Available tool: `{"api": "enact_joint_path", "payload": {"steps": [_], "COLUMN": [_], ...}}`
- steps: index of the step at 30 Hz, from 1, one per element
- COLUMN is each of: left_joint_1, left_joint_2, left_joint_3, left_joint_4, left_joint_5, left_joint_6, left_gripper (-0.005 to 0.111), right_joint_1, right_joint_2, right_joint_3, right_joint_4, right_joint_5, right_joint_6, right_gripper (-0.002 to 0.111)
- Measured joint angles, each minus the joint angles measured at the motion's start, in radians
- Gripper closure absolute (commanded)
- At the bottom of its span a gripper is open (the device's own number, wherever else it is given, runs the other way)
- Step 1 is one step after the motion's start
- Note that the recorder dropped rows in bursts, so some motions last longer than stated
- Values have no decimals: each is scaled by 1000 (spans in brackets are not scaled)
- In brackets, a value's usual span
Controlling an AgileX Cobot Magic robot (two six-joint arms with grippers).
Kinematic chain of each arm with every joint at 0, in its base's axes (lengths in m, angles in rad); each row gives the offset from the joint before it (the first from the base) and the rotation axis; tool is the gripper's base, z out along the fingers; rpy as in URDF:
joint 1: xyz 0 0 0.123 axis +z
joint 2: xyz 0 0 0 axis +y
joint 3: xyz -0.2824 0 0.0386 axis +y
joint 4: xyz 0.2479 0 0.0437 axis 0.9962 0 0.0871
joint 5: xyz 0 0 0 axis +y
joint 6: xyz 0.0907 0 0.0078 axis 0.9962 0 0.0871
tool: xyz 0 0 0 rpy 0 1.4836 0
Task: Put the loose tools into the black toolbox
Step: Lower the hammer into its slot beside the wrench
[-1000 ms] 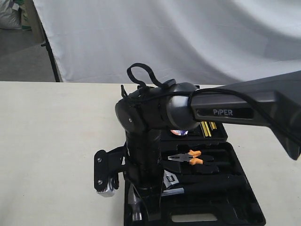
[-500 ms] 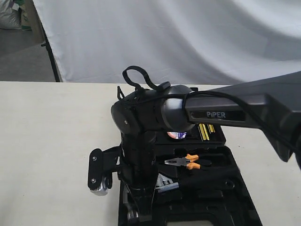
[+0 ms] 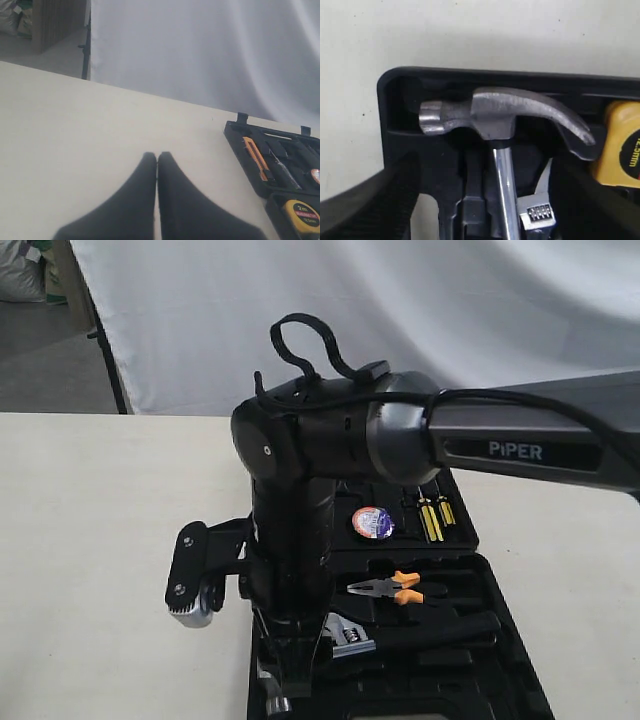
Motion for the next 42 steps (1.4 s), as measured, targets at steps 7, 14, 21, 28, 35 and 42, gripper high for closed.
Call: {"api": "enact_joint_path", "payload": {"steps": [7, 14, 21, 28, 35, 42], "left_joint_1": [0, 0, 0, 0, 0, 0], "left_joint_2": [0, 0, 0, 0, 0, 0], "left_joint_3": [0, 0, 0, 0, 0, 0], "left_joint_4": [0, 0, 0, 0, 0, 0], "left_joint_5": [0, 0, 0, 0, 0, 0], "left_joint_6": [0, 0, 0, 0, 0, 0], "left_gripper": [106, 106, 106, 106, 106, 106], "right_joint_1": [-67, -107, -107, -108, -108, -108], "right_joint_2": [13, 62, 64, 64, 62, 60], "right_joint_3": [0, 0, 0, 0, 14, 17], "right_joint_4": [33, 50, 57, 72, 100, 96], "right_joint_5": [0, -54, -150, -42, -33, -53], "right_joint_6": [6, 6, 8, 10, 10, 10], "right_gripper": [77, 107, 109, 109, 109, 109]}}
